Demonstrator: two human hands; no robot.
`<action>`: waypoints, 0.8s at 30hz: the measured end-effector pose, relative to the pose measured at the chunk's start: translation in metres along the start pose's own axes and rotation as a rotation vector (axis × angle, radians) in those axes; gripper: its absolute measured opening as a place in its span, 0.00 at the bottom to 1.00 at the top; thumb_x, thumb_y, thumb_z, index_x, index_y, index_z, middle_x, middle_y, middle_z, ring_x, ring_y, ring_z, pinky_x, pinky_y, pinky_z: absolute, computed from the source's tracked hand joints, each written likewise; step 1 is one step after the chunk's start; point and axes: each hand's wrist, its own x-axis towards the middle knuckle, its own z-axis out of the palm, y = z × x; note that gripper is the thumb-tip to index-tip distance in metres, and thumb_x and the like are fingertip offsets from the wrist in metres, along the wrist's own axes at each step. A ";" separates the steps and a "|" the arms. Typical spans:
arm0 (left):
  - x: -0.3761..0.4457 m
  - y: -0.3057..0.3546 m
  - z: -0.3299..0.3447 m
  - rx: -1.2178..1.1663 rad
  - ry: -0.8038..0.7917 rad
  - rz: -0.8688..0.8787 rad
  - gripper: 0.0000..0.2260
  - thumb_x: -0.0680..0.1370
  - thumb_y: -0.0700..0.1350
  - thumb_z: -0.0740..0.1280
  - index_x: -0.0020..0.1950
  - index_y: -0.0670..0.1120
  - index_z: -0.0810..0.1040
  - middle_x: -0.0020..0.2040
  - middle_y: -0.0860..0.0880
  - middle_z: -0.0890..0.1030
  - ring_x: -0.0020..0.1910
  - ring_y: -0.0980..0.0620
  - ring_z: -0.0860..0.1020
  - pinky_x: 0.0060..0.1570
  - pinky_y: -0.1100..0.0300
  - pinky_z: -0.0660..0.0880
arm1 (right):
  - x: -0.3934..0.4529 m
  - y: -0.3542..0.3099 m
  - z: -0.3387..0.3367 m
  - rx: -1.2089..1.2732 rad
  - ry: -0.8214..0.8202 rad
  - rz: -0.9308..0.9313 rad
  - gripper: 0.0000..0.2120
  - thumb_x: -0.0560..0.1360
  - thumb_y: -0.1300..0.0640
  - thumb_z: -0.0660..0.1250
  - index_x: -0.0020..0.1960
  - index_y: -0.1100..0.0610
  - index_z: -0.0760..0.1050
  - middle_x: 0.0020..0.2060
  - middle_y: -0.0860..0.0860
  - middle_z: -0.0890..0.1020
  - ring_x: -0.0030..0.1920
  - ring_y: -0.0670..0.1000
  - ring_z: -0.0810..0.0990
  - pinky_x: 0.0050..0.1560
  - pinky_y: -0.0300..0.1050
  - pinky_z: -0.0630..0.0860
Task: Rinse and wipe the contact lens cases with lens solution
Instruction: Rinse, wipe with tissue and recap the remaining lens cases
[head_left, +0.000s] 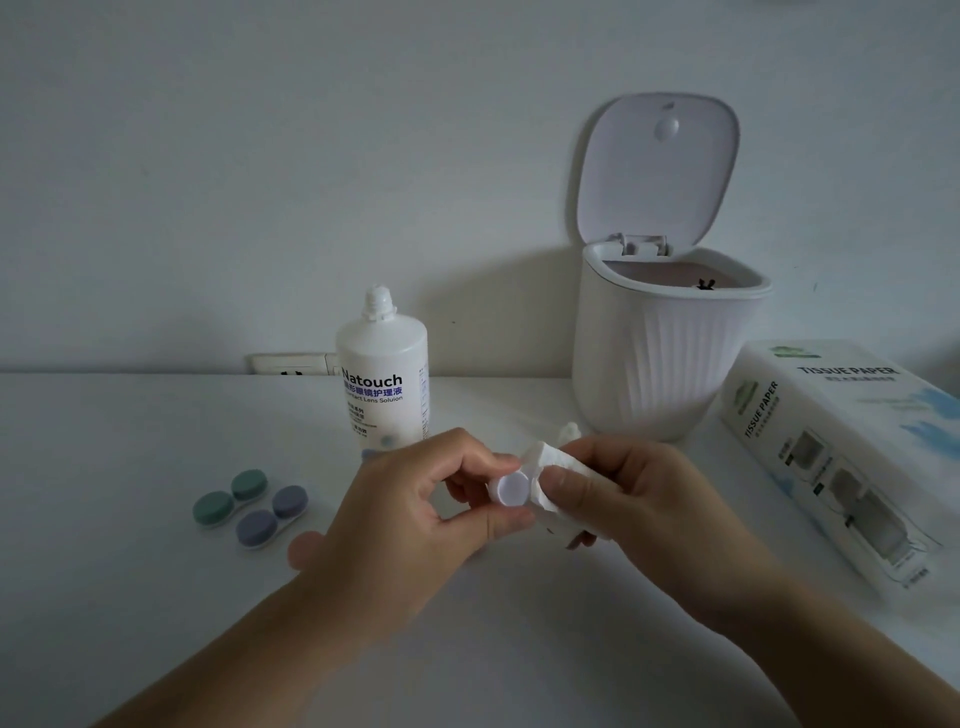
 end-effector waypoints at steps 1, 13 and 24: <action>0.000 0.001 0.000 0.023 0.007 0.004 0.11 0.68 0.55 0.78 0.46 0.53 0.84 0.38 0.58 0.84 0.40 0.54 0.83 0.44 0.68 0.76 | 0.000 0.000 0.000 0.001 -0.007 -0.001 0.10 0.75 0.47 0.70 0.46 0.53 0.85 0.37 0.55 0.85 0.33 0.46 0.81 0.37 0.37 0.77; 0.003 0.001 -0.001 -0.017 0.008 -0.077 0.09 0.68 0.54 0.79 0.45 0.59 0.84 0.38 0.56 0.84 0.38 0.54 0.83 0.41 0.71 0.75 | -0.001 0.001 0.002 -0.087 -0.046 0.008 0.16 0.77 0.44 0.66 0.42 0.55 0.82 0.31 0.54 0.83 0.31 0.49 0.78 0.34 0.45 0.72; 0.004 -0.004 -0.004 0.040 -0.070 -0.043 0.11 0.71 0.56 0.73 0.53 0.61 0.80 0.40 0.57 0.84 0.42 0.55 0.83 0.46 0.67 0.76 | -0.003 0.001 0.001 -0.108 -0.119 0.012 0.14 0.79 0.48 0.68 0.42 0.57 0.82 0.30 0.53 0.83 0.29 0.46 0.77 0.32 0.39 0.72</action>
